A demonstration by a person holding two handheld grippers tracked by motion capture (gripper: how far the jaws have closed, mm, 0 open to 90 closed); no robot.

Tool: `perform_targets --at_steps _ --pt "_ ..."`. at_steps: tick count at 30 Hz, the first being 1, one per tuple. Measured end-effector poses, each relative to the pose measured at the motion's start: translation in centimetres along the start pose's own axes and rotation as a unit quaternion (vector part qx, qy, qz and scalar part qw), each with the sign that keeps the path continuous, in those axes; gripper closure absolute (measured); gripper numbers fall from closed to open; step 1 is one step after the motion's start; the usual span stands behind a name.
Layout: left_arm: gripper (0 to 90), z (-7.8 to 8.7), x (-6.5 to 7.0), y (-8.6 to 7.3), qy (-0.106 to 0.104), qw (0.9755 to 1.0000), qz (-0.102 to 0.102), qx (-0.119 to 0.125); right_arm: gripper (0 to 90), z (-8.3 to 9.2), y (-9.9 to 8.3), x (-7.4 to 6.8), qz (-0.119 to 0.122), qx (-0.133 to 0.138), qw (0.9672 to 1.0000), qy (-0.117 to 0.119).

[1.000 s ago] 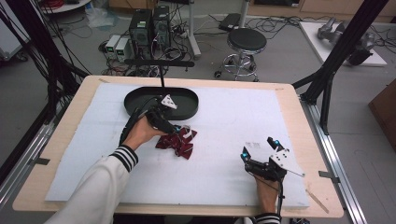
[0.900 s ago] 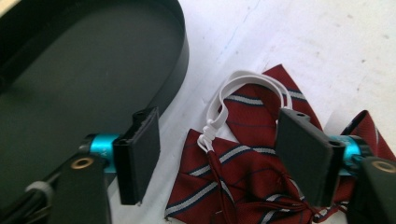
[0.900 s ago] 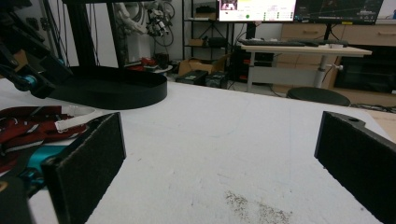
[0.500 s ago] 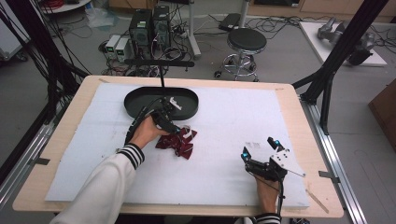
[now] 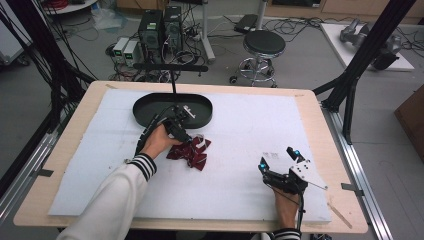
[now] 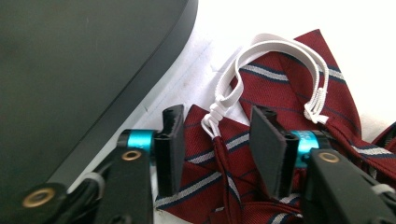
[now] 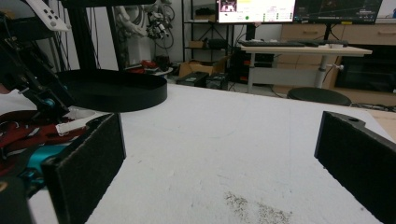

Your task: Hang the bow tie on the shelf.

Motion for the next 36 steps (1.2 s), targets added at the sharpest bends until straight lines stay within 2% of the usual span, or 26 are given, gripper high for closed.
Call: perform_targets --at_steps 8,15,16,21,24,28,31,36 --pt "62.0 -0.4 0.0 0.1 0.004 0.9998 0.003 -0.017 0.8 0.0 0.0 0.0 -0.002 -0.001 1.0000 0.002" --pt "72.3 -0.6 0.1 0.1 0.000 0.9997 0.001 -0.025 0.8 0.0 0.0 0.0 0.000 0.000 1.0000 0.000" --pt "76.4 -0.7 0.2 0.1 0.000 0.9996 -0.001 -0.027 0.8 0.0 0.0 0.0 -0.002 -0.001 1.0000 0.002" --pt "81.4 -0.6 0.2 0.1 0.003 0.9997 -0.002 -0.023 0.8 0.0 0.0 0.0 0.000 0.001 1.0000 0.000" --pt "84.7 -0.5 0.3 0.1 0.007 0.9997 -0.010 -0.021 0.8 0.0 0.0 0.0 0.002 0.002 1.0000 0.001" --pt "85.3 -0.4 0.5 0.1 0.010 0.9995 -0.021 -0.023 0.8 0.0 0.0 0.0 -0.002 0.001 1.0000 0.000" --pt "85.5 -0.3 0.4 0.1 0.010 0.9996 -0.020 -0.020 0.8 0.0 0.0 0.0 -0.001 0.001 1.0000 0.001" --pt "85.7 0.4 0.3 0.1 0.007 0.9998 -0.020 -0.001 0.8 0.0 0.0 0.0 -0.001 0.002 1.0000 0.001"
Point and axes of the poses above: each handheld gripper's, and its own axes: z roughly backward along the jaws, y roughly out of its top, x roughly to its right, the point moved 1 cm from there along -z, roughly forward along the jaws, and after that the axes turned 9 degrees about z, right-handed, at the moved point
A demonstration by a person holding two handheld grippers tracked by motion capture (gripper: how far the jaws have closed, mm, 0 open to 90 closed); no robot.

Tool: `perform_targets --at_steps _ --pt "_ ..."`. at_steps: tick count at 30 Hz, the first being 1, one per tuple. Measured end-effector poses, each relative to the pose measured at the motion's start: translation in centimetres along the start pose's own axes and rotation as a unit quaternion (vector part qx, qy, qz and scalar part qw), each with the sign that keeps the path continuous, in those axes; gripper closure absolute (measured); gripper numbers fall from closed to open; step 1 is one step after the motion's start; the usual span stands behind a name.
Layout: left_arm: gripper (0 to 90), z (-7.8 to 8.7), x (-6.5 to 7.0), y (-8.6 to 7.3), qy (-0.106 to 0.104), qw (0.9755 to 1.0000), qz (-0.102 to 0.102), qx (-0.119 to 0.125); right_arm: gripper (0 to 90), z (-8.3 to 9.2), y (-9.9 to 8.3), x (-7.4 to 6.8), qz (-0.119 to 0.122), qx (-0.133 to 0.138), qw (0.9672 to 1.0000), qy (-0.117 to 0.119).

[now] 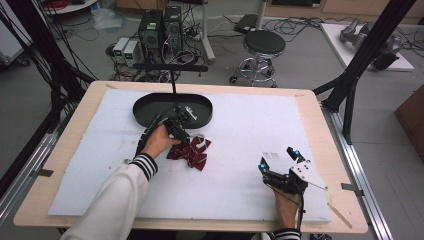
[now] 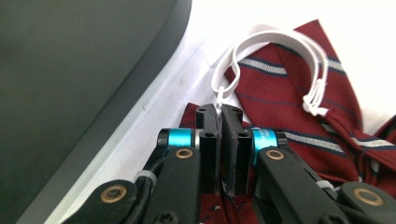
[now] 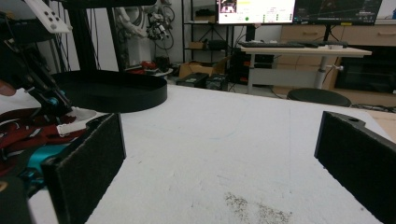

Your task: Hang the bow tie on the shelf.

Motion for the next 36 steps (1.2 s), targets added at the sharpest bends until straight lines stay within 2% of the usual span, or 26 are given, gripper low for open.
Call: perform_targets --at_steps 3,4,5,6,8,9,10,14,17,18,21,22,26,27,28,29,30,31,32,33,34,35,36 --pt "85.7 1.1 -0.4 -0.1 -0.005 0.9996 -0.002 0.029 0.8 0.0 0.0 0.0 0.000 0.000 1.0000 0.000" --pt "85.7 1.1 -0.4 -0.1 -0.005 0.9996 -0.002 0.029 0.8 0.0 0.0 0.0 0.000 0.000 1.0000 0.000" --pt "85.7 1.7 -0.6 -0.2 -0.009 0.9988 0.001 0.047 0.8 0.0 0.0 0.0 0.000 0.000 1.0000 0.000" --pt "85.7 1.7 -0.6 -0.2 -0.009 0.9988 0.001 0.047 0.8 0.0 0.0 0.0 0.000 0.000 1.0000 0.000" --pt "85.7 2.4 -1.1 -0.4 -0.005 0.9977 0.008 0.067 0.8 0.0 0.0 0.0 0.000 0.000 1.0000 0.000" --pt "85.8 2.4 -1.1 -0.4 -0.005 0.9977 0.008 0.067 0.8 0.0 0.0 0.0 0.002 0.001 1.0000 0.000" --pt "85.8 2.7 -1.3 -0.5 -0.010 0.9970 0.013 0.076 0.8 0.0 0.0 0.0 0.002 0.001 1.0000 0.000" --pt "85.8 3.5 -1.9 -0.6 -0.007 0.9943 0.018 0.105 0.8 0.0 0.0 0.0 0.002 0.000 1.0000 -0.001" --pt "85.8 4.8 -2.4 -0.8 0.006 0.9882 0.026 0.151 0.8 0.0 0.0 0.0 0.002 0.000 1.0000 0.000" --pt "85.8 4.8 -2.4 -0.8 0.006 0.9882 0.026 0.151 0.8 0.0 0.0 0.0 0.002 0.000 1.0000 0.000" --pt "85.8 6.4 -2.6 -0.6 0.017 0.9820 0.022 0.187 0.8 0.0 0.0 0.0 0.002 0.000 1.0000 0.000" --pt "85.8 6.4 -2.6 -0.6 0.017 0.9820 0.022 0.187 0.8 0.0 0.0 0.0 0.001 0.000 1.0000 -0.001" --pt "85.8 7.9 -2.8 -0.3 0.022 0.9752 0.025 0.219 0.8 0.0 0.0 -0.1 0.001 -0.001 1.0000 -0.001" --pt "85.8 8.6 -3.0 -0.2 0.022 0.9705 0.031 0.238 0.8 0.0 0.0 -0.1 0.001 -0.001 1.0000 -0.001" --pt "85.8 8.6 -3.0 -0.2 0.022 0.9705 0.031 0.238 0.8 0.0 0.0 -0.1 0.000 -0.001 1.0000 -0.002" --pt "85.8 9.3 -3.3 -0.2 0.026 0.9661 0.035 0.254 0.8 0.0 0.0 -0.1 0.000 -0.001 1.0000 -0.002" --pt "85.8 9.3 -3.3 -0.2 0.026 0.9661 0.035 0.254 0.8 0.0 0.0 -0.1 0.000 -0.001 1.0000 -0.002" --pt "85.8 9.6 -3.5 -0.2 0.027 0.9634 0.038 0.264 0.8 0.0 0.0 -0.1 0.000 -0.001 1.0000 -0.002" --pt "85.8 10.0 -3.6 -0.2 0.032 0.9620 0.038 0.269 0.8 0.0 0.0 -0.1 0.000 -0.001 1.0000 -0.002" --pt "85.8 10.3 -3.7 -0.2 0.034 0.9593 0.041 0.277 0.8 0.0 0.0 -0.1 0.000 -0.001 1.0000 -0.002" --pt "85.8 10.7 -3.9 -0.3 0.036 0.9544 0.047 0.293 0.8 0.0 0.0 -0.1 0.000 -0.001 1.0000 -0.002" --pt "85.8 10.7 -3.9 -0.3 0.036 0.9544 0.047 0.293 0.8 0.0 0.0 -0.1 0.000 -0.001 1.0000 -0.002" --pt "85.9 11.0 -4.1 -0.4 0.044 0.9511 0.049 0.302 0.8 0.0 0.0 -0.1 0.000 0.000 1.0000 -0.002"
Point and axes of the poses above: each handheld gripper's, and its own axes: z roughly backward along the jaws, y roughly out of its top, x roughly to its right, the point moved 1 cm from there along -z, roughly forward along the jaws, and after that the axes turned 9 degrees about z, right-handed, at the moved point
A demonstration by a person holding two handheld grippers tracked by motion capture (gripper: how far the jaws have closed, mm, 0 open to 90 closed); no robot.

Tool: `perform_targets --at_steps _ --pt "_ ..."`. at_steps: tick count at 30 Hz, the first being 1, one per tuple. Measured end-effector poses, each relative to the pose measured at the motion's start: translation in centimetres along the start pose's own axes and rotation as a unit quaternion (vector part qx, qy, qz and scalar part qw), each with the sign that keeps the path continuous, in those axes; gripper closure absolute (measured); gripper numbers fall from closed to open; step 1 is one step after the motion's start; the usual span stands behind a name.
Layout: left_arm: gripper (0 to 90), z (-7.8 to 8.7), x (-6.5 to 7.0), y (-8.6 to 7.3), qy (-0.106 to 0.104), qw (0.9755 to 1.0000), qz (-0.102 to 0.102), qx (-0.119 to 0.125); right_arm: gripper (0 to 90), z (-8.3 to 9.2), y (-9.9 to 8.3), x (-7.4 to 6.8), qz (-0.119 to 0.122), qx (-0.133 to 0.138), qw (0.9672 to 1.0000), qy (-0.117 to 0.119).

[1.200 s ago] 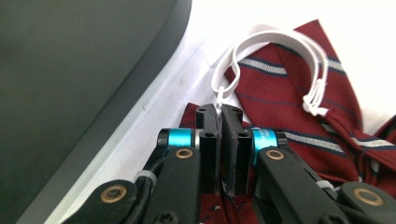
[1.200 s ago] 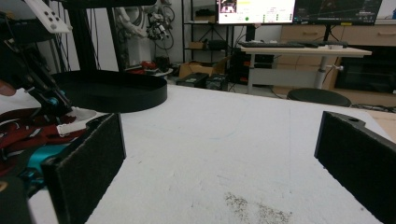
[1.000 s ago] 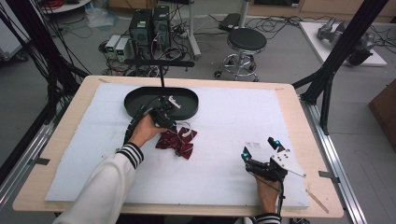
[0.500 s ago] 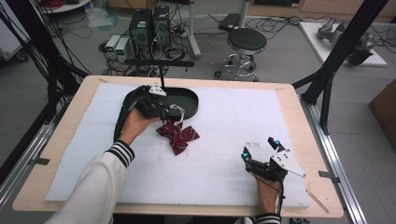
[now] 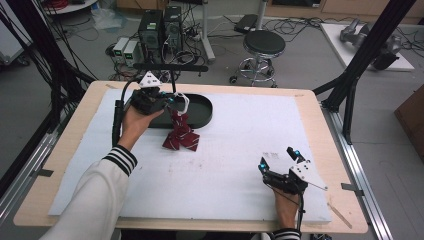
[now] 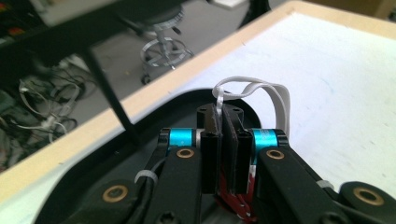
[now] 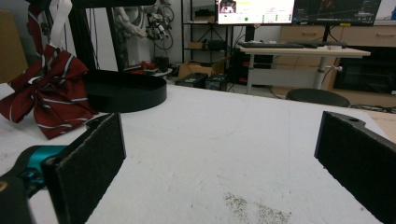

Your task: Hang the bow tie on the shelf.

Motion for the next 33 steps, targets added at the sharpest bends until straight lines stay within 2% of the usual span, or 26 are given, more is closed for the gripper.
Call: perform_targets --at_steps 8,14,16,18,29,33 --pt "85.8 0.6 -0.8 0.5 0.022 0.9994 0.006 0.028 0.8 0.0 0.0 0.0 0.001 0.000 1.0000 0.001" --pt "85.9 1.2 -1.7 1.3 0.041 0.9973 0.016 0.059 0.8 0.0 0.0 0.0 -0.001 -0.002 1.0000 0.002" --pt "85.9 1.3 -2.0 1.5 0.045 0.9970 0.016 0.061 0.8 0.0 0.0 0.0 0.000 -0.002 1.0000 0.002" --pt "85.9 1.6 -2.7 2.0 0.052 0.9955 0.022 0.076 0.8 0.0 0.0 0.0 0.000 -0.002 1.0000 0.001" --pt "85.8 1.1 -4.8 3.9 0.072 0.9926 0.029 0.094 0.8 0.0 0.0 0.0 -0.001 -0.003 1.0000 0.002" --pt "85.8 0.5 -5.4 3.8 0.076 0.9924 0.030 0.092 0.8 0.0 0.0 0.0 -0.001 -0.003 1.0000 0.002"
Point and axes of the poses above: each handheld gripper's, and its own axes: z roughly backward along the jaws, y roughly out of its top, x roughly to its right, the point moved 1 cm from there along -z, roughly forward along the jaws, and after that the axes turned 9 degrees about z, right-handed, at the moved point
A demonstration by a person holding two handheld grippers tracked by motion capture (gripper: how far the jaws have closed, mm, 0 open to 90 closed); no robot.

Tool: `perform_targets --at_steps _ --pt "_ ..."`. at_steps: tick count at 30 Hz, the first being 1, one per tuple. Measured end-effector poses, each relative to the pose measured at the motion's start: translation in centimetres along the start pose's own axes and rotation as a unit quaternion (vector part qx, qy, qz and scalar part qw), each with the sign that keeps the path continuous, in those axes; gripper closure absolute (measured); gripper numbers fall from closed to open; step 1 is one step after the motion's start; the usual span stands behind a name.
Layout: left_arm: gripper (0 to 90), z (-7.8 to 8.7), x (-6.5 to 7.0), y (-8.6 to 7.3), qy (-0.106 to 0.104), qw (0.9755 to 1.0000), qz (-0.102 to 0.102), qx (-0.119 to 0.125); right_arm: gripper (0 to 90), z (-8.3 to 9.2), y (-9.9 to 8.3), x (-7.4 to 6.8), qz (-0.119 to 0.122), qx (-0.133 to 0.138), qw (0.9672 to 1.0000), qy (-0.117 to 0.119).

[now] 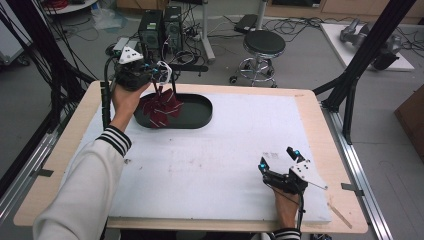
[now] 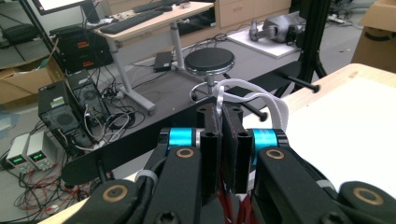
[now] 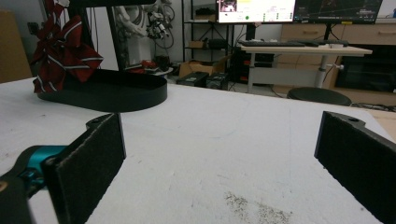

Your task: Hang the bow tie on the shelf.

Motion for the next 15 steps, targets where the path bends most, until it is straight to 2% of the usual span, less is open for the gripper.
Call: perform_targets --at_steps 5,9,10,15 --pt "85.8 -0.6 -0.8 -0.1 0.006 0.9999 0.008 0.001 0.8 0.0 0.0 0.0 0.004 0.000 1.0000 0.000" --pt "85.8 -1.1 -1.2 0.1 0.007 1.0000 0.003 -0.002 0.8 0.0 0.0 0.0 0.003 0.000 1.0000 0.000" --pt "85.8 -1.3 -1.4 0.2 0.007 0.9999 0.009 -0.001 0.8 -0.1 0.0 0.0 0.003 0.000 1.0000 0.001" --pt "85.8 -1.9 -1.9 0.2 0.011 0.9999 0.010 -0.001 0.8 -0.1 0.0 0.0 0.003 -0.001 1.0000 0.001"
Point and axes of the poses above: each handheld gripper's, and its own axes: z roughly backward along the jaws, y roughly out of its top, x roughly to its right, the point moved 1 cm from there along -z, roughly forward along the jaws, and after that the axes turned 9 degrees about z, right-handed, at the moved point
